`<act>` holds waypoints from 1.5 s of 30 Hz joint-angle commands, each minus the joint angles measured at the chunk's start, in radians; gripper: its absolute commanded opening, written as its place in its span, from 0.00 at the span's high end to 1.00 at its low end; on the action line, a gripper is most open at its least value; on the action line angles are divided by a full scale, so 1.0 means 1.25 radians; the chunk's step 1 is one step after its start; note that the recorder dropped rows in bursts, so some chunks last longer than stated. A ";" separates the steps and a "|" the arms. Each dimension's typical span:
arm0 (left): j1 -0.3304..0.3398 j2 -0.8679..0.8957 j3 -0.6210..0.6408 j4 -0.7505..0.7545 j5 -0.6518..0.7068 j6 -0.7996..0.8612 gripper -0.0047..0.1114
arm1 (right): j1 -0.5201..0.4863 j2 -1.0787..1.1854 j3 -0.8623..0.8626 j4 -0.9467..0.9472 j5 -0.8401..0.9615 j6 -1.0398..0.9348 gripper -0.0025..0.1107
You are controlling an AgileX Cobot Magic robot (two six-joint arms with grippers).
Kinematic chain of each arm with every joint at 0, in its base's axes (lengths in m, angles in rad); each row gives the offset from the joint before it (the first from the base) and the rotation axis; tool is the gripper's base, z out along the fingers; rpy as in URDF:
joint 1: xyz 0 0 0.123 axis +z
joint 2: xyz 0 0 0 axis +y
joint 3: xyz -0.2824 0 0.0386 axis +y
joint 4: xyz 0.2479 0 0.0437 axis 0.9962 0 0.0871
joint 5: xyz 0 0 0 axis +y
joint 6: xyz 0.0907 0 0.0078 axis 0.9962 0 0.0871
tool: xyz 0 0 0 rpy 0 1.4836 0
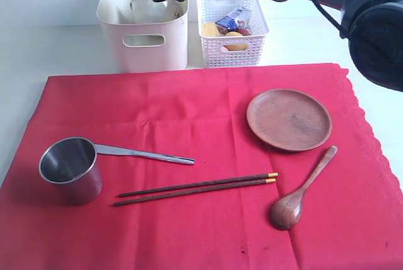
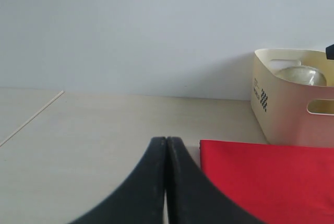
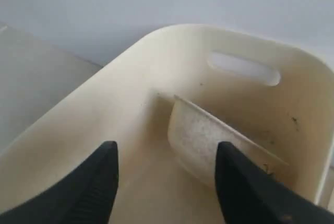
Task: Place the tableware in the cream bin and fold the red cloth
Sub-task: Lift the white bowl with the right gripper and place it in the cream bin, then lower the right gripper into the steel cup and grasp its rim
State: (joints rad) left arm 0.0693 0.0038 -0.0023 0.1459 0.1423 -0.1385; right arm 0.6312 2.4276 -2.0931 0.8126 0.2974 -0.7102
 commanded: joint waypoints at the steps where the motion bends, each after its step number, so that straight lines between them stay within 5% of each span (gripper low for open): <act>1: 0.001 -0.003 0.002 0.005 -0.002 0.003 0.96 | -0.005 -0.028 -0.006 -0.016 0.101 0.003 0.49; 11: 0.001 -0.003 0.002 0.005 -0.002 0.003 0.96 | -0.007 -0.138 -0.006 -0.204 0.342 0.037 0.52; 19: 0.001 -0.003 0.002 0.005 -0.002 0.003 0.96 | -0.007 -0.168 -0.006 -0.075 0.588 -0.121 0.83; 23: 0.001 -0.003 0.002 0.005 -0.002 0.003 0.96 | 0.016 -0.165 0.021 -0.001 0.649 -0.193 0.89; 34: 0.001 -0.003 0.002 0.005 -0.002 0.003 0.96 | 0.150 -0.165 0.116 -0.166 0.571 -0.174 0.87; 41: 0.001 -0.003 0.002 0.005 -0.002 0.003 0.96 | 0.230 -0.139 0.120 -0.267 0.516 -0.115 0.57; 45: 0.001 -0.003 0.002 0.005 -0.002 0.003 0.96 | 0.259 -0.117 0.120 -0.274 0.520 -0.114 0.49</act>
State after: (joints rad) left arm 0.0693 0.0038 -0.0023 0.1459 0.1423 -0.1385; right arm 0.9324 2.2665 -1.9480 0.4844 0.9567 -0.8601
